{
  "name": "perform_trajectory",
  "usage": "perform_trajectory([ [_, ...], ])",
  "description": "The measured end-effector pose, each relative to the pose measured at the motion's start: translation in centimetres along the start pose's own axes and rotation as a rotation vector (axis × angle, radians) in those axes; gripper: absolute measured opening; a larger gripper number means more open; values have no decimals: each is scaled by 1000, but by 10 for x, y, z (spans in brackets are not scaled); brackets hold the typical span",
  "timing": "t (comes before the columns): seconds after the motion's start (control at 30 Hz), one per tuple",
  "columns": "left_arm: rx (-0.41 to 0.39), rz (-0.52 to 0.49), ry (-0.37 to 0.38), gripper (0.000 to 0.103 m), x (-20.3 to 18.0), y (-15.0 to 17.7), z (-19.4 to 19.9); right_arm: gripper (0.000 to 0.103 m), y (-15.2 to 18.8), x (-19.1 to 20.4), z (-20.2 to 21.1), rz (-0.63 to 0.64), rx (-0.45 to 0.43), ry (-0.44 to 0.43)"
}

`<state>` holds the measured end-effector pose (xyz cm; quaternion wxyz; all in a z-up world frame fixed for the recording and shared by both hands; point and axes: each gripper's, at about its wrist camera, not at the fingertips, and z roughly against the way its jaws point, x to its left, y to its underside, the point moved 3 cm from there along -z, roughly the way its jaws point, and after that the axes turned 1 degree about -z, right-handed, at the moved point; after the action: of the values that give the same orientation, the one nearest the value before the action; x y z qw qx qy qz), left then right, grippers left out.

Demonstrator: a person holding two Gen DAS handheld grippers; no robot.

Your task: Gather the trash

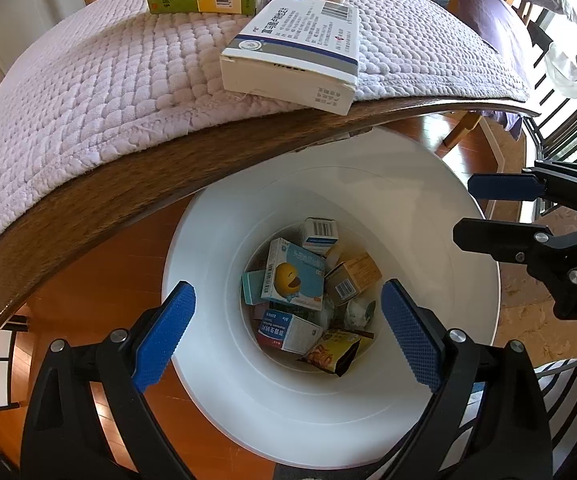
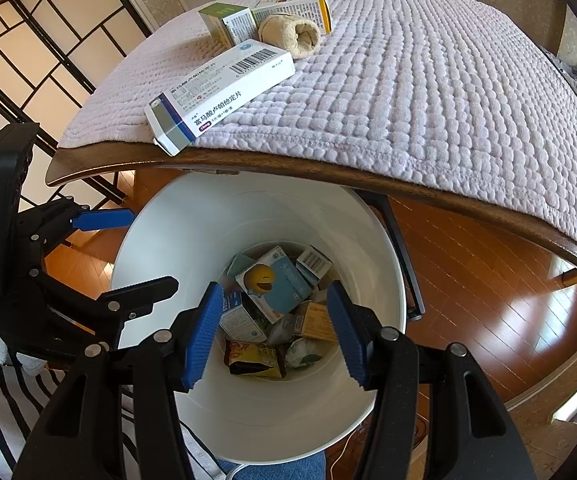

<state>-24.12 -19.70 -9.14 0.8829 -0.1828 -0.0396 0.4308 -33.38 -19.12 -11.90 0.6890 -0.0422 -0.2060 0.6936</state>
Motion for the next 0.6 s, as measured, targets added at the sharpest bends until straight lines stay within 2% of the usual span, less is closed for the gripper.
perform_trajectory([
  [0.6, -4, -1, -2, 95, 0, 0, 4, 54, 5, 6, 12, 3, -11, 12],
])
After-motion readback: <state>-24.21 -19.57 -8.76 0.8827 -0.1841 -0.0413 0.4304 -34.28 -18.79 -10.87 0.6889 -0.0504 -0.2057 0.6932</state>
